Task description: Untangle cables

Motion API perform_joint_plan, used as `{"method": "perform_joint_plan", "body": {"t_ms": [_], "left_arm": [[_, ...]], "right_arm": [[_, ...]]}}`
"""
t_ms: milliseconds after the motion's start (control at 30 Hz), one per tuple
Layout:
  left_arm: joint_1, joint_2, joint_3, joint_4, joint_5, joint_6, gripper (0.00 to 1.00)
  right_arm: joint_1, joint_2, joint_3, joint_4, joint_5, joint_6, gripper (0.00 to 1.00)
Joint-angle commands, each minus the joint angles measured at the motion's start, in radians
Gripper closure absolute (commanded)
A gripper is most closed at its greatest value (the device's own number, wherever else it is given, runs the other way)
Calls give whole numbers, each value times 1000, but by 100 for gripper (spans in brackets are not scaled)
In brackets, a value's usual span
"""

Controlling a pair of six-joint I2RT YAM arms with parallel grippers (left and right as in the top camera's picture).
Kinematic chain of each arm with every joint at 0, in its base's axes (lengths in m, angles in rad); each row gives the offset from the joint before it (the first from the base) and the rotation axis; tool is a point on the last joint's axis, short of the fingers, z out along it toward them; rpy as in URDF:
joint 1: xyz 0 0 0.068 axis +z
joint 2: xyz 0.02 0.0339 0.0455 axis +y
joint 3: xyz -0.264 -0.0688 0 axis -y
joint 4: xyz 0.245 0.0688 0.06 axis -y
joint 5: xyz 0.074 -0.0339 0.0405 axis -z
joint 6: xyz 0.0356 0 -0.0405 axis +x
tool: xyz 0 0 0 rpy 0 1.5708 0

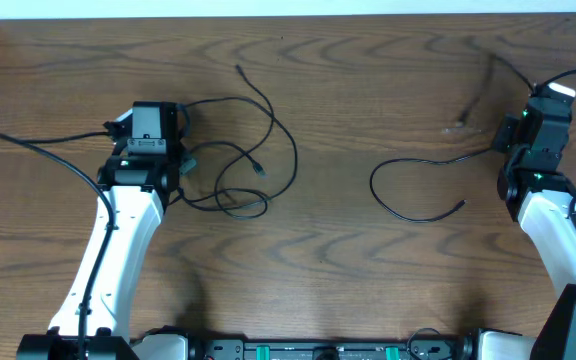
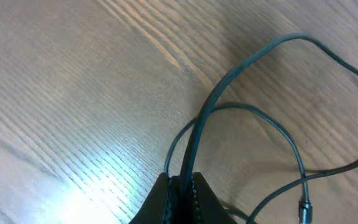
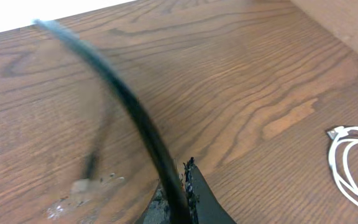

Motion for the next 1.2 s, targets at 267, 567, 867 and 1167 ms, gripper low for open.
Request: {"method": "perform_joint_plan", "body": {"t_ms": [267,567,867,1167], "left_arm": [[2,27,16,-8,198,-6,93],[2,86,16,-10,198,-6,93],[2,96,16,-11,198,-6,93],[2,96,16,-12,198,-6,92]], "right_arm": [[3,-1,26,-84,-354,19,99],[3,-8,26,-270,-567,-30,99],[3,-8,26,221,-458,-223,99],[-47,88,73,652,-66,-737,99]]}}
